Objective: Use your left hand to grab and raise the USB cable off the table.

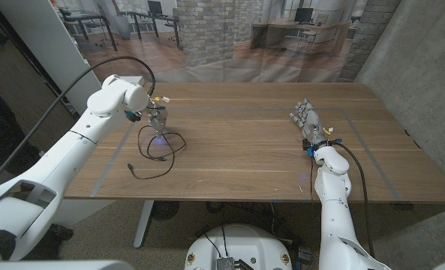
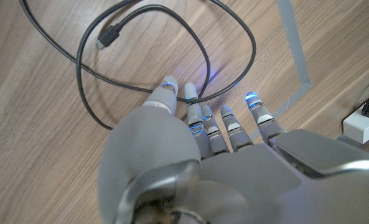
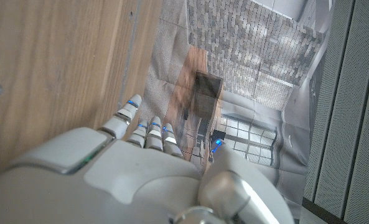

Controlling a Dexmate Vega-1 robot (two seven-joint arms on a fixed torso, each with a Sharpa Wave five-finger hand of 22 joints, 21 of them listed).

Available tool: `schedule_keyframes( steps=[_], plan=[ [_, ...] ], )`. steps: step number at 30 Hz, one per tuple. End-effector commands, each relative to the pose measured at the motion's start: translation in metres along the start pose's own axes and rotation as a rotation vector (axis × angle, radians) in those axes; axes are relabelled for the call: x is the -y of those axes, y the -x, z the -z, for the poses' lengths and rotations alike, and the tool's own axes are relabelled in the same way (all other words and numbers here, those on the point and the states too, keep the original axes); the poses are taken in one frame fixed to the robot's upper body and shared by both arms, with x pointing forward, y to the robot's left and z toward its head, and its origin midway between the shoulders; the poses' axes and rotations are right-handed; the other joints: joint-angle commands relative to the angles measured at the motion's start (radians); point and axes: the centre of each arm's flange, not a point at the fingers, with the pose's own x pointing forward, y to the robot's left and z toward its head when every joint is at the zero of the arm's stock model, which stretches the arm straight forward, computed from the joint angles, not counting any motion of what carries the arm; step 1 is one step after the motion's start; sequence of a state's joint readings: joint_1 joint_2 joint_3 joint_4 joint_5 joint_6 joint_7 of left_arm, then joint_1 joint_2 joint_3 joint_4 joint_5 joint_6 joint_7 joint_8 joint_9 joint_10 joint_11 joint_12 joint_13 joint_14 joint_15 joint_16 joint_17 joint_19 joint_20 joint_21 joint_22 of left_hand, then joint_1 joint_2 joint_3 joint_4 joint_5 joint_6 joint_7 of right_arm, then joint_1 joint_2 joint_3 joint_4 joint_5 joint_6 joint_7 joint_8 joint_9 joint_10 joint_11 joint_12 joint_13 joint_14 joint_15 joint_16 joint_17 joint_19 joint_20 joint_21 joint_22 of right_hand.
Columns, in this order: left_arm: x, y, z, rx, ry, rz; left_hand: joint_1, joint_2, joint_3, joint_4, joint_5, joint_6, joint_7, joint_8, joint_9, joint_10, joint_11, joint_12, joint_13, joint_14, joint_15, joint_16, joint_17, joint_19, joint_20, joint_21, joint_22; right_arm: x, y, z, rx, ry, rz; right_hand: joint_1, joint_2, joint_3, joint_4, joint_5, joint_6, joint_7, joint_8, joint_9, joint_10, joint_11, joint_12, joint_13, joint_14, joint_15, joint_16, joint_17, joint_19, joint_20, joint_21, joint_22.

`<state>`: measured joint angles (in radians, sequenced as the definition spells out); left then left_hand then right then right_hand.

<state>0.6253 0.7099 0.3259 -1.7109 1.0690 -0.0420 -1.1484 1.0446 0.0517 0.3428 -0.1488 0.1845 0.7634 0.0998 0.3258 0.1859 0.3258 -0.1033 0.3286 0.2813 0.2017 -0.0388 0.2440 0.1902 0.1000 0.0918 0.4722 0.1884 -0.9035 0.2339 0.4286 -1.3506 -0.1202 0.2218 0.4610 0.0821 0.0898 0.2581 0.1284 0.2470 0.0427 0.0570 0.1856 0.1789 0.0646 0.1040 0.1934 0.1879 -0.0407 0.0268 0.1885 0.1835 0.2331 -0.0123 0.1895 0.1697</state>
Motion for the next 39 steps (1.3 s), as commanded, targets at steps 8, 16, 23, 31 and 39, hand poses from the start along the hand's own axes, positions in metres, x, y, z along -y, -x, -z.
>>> schedule_keyframes(
  steps=[8,16,23,31,39],
  plan=[
    [0.012,-0.014,-0.011,-0.046,-0.074,-0.038,0.146,0.029,-0.042,-0.017,0.003,0.012,-0.192,-0.006,0.057,0.297,-0.047,0.096,0.057,0.464,-0.168,0.175,0.025,0.447,-0.129,0.182,0.009,0.003,0.002,-0.008,0.031,0.02,0.048,-0.01,0.001,-0.001,0.0,0.005,0.001,-0.009,0.002,0.005,0.011,0.005,0.009,0.005,0.011,0.002,0.009,0.003,0.014,0.002,0.012,0.003],
    [0.01,-0.014,-0.007,-0.033,-0.061,-0.153,0.315,0.052,-0.052,-0.01,-0.003,0.146,-0.155,0.068,0.063,0.541,-0.041,0.17,0.139,0.843,-0.202,0.315,0.082,0.672,-0.251,0.412,0.041,0.0,-0.005,-0.006,0.02,0.021,0.037,-0.009,0.001,-0.001,0.0,0.005,0.001,-0.009,0.003,0.005,0.011,0.006,0.009,0.005,0.012,0.002,0.008,0.003,0.015,0.001,0.011,0.003],
    [0.007,-0.011,-0.002,-0.015,-0.024,-0.278,0.27,0.093,-0.059,0.034,0.021,0.153,-0.064,0.068,0.057,0.633,0.021,0.161,0.121,0.951,-0.192,0.301,0.062,0.728,-0.255,0.495,0.025,-0.002,-0.01,-0.004,0.011,0.018,0.031,-0.009,0.001,-0.001,-0.001,0.005,0.002,-0.009,0.004,0.005,0.012,0.006,0.009,0.005,0.012,0.002,0.007,0.003,0.015,0.001,0.011,0.003],
    [0.005,-0.006,0.008,0.056,0.124,-0.467,0.251,0.105,-0.058,0.053,0.054,0.153,-0.027,0.053,0.048,0.666,0.034,0.167,0.135,1.006,-0.191,0.298,0.059,0.754,-0.247,0.521,0.012,-0.002,-0.015,-0.003,0.011,0.017,0.028,-0.009,0.001,-0.001,-0.001,0.006,0.003,-0.009,0.004,0.005,0.01,0.007,0.008,0.005,0.012,0.003,0.007,0.004,0.015,0.001,0.011,0.003],
    [-0.002,-0.003,0.01,0.101,0.233,-0.533,0.251,0.099,-0.059,0.052,0.065,0.174,-0.032,0.056,0.046,0.68,0.026,0.17,0.143,1.031,-0.191,0.3,0.063,0.763,-0.249,0.531,0.007,-0.002,-0.017,-0.003,0.012,0.018,0.025,-0.009,0.001,-0.002,-0.001,0.006,0.003,-0.008,0.004,0.005,0.011,0.007,0.008,0.005,0.012,0.005,0.006,0.004,0.015,0.002,0.01,0.003]
  ],
)
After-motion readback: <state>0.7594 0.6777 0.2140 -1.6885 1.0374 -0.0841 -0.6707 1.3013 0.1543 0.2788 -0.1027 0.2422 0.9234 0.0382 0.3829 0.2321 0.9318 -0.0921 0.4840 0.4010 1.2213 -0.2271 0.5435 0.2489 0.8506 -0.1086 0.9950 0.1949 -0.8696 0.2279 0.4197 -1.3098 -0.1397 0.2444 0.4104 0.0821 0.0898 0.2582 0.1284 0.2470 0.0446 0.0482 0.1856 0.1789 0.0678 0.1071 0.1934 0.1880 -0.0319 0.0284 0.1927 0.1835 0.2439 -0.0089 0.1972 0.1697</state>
